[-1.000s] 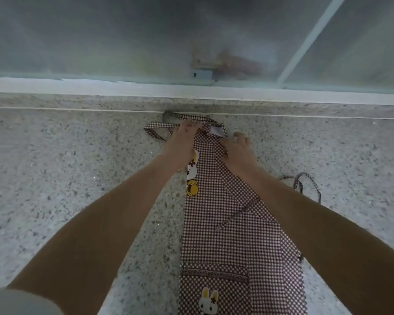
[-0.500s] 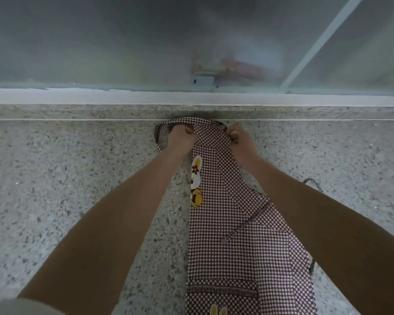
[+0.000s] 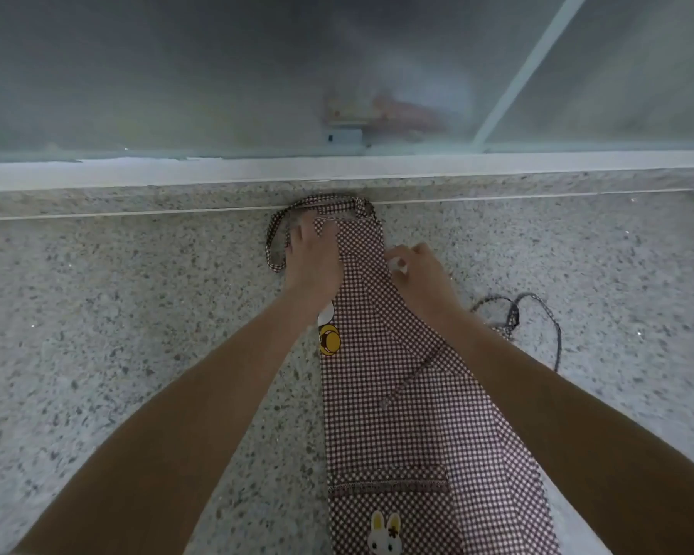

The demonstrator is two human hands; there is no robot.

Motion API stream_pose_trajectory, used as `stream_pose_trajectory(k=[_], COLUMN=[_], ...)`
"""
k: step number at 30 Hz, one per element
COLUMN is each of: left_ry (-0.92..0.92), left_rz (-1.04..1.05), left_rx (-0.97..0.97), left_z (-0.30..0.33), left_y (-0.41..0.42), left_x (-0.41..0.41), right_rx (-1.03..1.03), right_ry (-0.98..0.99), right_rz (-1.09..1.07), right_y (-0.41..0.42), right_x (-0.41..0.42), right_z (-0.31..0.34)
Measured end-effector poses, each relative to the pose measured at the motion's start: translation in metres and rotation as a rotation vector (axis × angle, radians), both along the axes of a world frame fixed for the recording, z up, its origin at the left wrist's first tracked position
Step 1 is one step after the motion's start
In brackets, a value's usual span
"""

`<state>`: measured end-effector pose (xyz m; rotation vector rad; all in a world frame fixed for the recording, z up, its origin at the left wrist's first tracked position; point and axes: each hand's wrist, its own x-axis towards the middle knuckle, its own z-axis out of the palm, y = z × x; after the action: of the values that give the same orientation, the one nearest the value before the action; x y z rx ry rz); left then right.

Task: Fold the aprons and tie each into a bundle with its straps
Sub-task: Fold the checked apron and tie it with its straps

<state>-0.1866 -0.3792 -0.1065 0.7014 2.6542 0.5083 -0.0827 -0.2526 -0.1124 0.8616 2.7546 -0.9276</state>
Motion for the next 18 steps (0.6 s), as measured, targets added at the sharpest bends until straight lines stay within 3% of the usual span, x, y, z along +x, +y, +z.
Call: stream_pose_trajectory(k=[3,6,10,18], left_ry=[0.056,-0.010,-0.079,-0.241], left_rz=[-0.290,-0.415,-0.451,-0.365], left_rx=[-0.085,-0.246,-0.308,-0.422], left_z=[0.004,0.005,0.002,0.001], left_y=[0.004,0.009,0.014,0.027], left_x=[0.040,0.067,0.090,0.116], right_rx=[0.041,0.118,0.103,0.152], right_ry=[-0.196,-0.425,-0.425,-0.341], right_rz=[-0.044,-0.025,-0.006,-0.199], right_y=[-0.003,-0.003,0.001,0.033], right_x=[0.038,0.065,0.094,0.129], right_z=[0.005,0.005,-0.001,-0.001])
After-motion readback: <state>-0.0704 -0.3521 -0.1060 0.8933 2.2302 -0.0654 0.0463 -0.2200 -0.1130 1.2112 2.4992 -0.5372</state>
